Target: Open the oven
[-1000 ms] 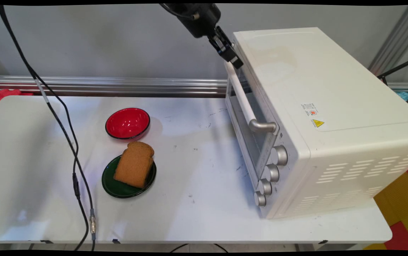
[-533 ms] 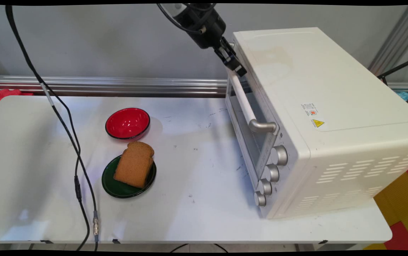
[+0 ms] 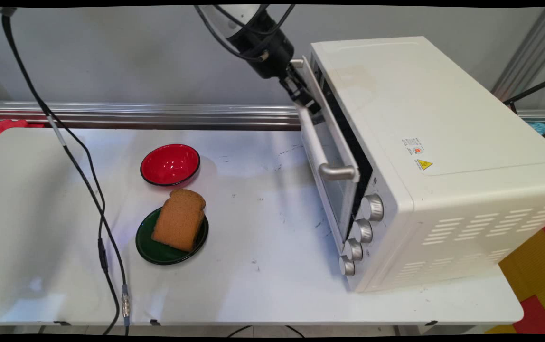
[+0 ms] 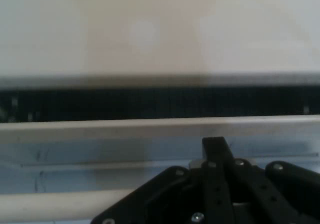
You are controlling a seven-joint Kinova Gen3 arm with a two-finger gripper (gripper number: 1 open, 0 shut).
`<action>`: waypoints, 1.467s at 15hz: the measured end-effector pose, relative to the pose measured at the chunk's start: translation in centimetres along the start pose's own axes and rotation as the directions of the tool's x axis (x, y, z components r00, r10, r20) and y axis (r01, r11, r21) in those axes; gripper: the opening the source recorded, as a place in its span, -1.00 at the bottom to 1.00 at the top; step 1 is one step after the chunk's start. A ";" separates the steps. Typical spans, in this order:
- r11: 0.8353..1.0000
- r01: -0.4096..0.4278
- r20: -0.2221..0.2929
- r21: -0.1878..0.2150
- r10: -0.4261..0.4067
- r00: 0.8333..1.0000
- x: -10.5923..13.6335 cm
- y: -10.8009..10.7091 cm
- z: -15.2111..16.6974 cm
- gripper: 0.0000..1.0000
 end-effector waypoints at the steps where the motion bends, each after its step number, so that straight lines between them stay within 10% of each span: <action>1: 1.000 0.003 0.008 0.000 -0.003 1.000 -0.5 0.0 -0.2 -1.00; 22: 0.994 -0.108 0.044 -0.027 0.110 0.993 -12.9 -0.5 1.0 -1.00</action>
